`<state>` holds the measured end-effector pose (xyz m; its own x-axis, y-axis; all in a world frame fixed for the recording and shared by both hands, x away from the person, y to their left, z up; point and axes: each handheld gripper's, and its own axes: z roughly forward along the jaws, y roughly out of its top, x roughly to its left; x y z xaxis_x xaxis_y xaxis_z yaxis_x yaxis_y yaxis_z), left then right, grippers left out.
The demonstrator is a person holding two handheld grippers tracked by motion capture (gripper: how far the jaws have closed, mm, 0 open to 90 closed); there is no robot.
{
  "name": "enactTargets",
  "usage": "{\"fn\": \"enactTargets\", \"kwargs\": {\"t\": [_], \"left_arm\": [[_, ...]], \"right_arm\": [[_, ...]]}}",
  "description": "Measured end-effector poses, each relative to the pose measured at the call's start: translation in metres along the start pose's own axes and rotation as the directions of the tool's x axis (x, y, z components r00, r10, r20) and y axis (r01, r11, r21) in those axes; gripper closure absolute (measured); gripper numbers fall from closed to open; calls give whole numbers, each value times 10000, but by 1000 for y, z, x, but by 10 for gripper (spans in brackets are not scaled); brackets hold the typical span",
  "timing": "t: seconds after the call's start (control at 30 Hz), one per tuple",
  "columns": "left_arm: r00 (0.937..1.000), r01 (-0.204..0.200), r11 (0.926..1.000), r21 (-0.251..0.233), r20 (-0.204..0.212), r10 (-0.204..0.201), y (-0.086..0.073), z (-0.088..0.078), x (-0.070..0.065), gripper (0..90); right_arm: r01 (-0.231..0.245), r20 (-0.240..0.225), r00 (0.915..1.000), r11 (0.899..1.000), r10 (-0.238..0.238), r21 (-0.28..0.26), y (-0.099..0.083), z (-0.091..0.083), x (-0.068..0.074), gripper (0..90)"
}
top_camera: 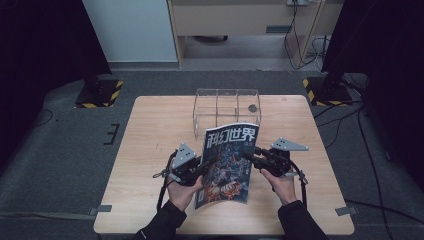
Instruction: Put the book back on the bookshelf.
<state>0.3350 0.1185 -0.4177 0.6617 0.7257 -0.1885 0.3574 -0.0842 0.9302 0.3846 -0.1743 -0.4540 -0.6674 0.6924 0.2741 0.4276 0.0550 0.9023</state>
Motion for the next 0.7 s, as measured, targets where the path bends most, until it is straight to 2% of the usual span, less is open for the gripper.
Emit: {"fn": "enactTargets", "kwargs": {"t": [0.03, 0.1, 0.2, 0.33, 0.37, 0.43, 0.5, 0.57, 0.7], "left_arm": [[10000, 24, 10000, -73, -21, -24, 2, -2, 0, 826], [9997, 97, 9996, -261, -206, -102, 5, -7, 2, 826], [9989, 133, 9985, -532, -435, -156, 10, -14, 7, 826], [9960, 271, 9951, -949, -823, -350, 18, -25, 15, 826], [9952, 224, 9948, -992, -923, -316, 19, -26, 16, 826], [9932, 143, 9936, -1120, -1136, -271, 22, -29, 17, 826], [9887, 6, 9918, -1281, -1483, -197, 26, -32, 19, 826], [9874, 168, 9893, -1447, -1530, -392, 28, -33, 23, 826], [9807, 180, 9847, -1734, -1888, -511, 35, -35, 29, 826]], "right_arm": [[87, 193, 9998, 10000, -87, -14, -1, -1, -1, 543], [-141, 489, 9987, 9998, 148, -144, -3, -5, -8, 462], [-215, 705, 9973, 9997, 225, -148, -5, -8, -13, 434], [-265, 1280, 9914, 9996, 259, 34, -10, -15, -22, 353], [-249, 1564, 9874, 9996, 226, 130, -13, -17, -26, 330], [-191, 1829, 9830, 9994, 138, 272, -16, -19, -29, 311], [-156, 2231, 9748, 9985, 37, 516, -22, -22, -34, 277], [-203, 2544, 9671, 9970, 7, 743, -26, -25, -37, 251], [-221, 3063, 9519, 9949, -93, 988, -34, -31, -45, 200]]}}
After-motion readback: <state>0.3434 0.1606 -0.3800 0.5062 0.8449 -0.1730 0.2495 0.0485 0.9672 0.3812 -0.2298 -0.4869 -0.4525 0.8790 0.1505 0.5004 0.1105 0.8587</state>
